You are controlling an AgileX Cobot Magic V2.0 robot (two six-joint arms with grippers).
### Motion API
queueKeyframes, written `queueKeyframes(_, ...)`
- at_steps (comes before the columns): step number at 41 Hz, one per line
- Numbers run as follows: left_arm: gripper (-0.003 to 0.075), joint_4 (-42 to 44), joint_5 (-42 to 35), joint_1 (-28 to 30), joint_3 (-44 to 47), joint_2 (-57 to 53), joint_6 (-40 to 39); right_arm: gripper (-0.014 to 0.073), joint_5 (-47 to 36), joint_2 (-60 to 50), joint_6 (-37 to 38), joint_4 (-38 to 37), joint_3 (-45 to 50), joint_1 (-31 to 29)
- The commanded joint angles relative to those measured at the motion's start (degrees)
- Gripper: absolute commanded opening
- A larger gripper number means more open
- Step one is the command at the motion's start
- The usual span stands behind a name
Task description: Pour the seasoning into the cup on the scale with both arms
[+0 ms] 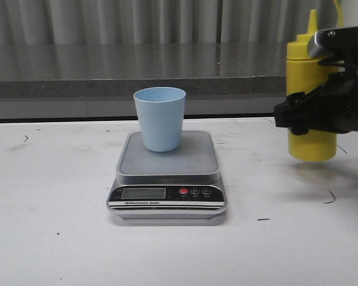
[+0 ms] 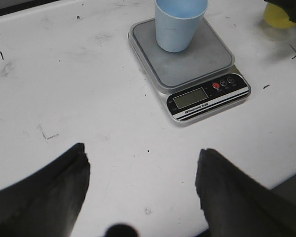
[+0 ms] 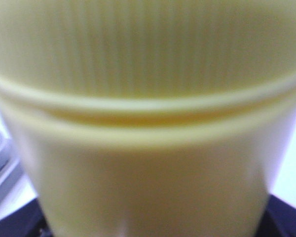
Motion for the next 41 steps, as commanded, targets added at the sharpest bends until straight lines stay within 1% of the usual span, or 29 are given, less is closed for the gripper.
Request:
queueKeyframes(1, 0.0459, -0.1, -3.7, -0.4, -1.5, -0.2, -0.1, 0.0382, 2.8, -8.6, -7.4, -2.6, -1.9, 0.5)
queueKeyframes(5, 0.0459, -0.1, -3.7, -0.4, -1.5, -0.2, -0.1, 0.0382, 12.6, -12.7, -15.6, -2.9, -3.6, 1.8)
queueKeyframes(10, 0.0459, -0.1, -3.7, -0.4, -1.5, -0.2, -0.1, 0.0382, 23.5, -15.0, -20.7, -2.8, -8.4, 3.9)
queueKeyframes(15, 0.0459, -0.1, -3.7, -0.4, -1.5, -0.2, -0.1, 0.0382, 33.8, -14.8, -25.8, -2.8, -14.8, 6.5)
queueKeyframes(19, 0.0459, -0.1, -3.7, -0.4, -1.5, -0.2, -0.1, 0.0382, 40.0, -14.8, -31.2, -2.8, -19.5, 8.5)
queueKeyframes(24, 0.0459, -0.1, -3.7, -0.4, -1.5, -0.2, -0.1, 0.0381, 44.7, -14.8, -36.5, -2.8, -24.2, 9.9)
queueKeyframes(30, 0.0459, -0.1, -3.7, -0.4, -1.5, -0.2, -0.1, 0.0381, 47.8, -14.8, -40.2, -3.4, -28.1, 9.9)
queueKeyframes(36, 0.0459, -0.1, -3.7, -0.4, -1.5, -0.2, -0.1, 0.0381, 49.5, -14.7, -41.0, -5.2, -31.0, 9.9)
queueKeyframes(41, 0.0459, -0.1, -3.7, -0.4, -1.5, -0.2, -0.1, 0.0381, 52.5, -12.8, -41.0, -8.2, -34.0, 9.9)
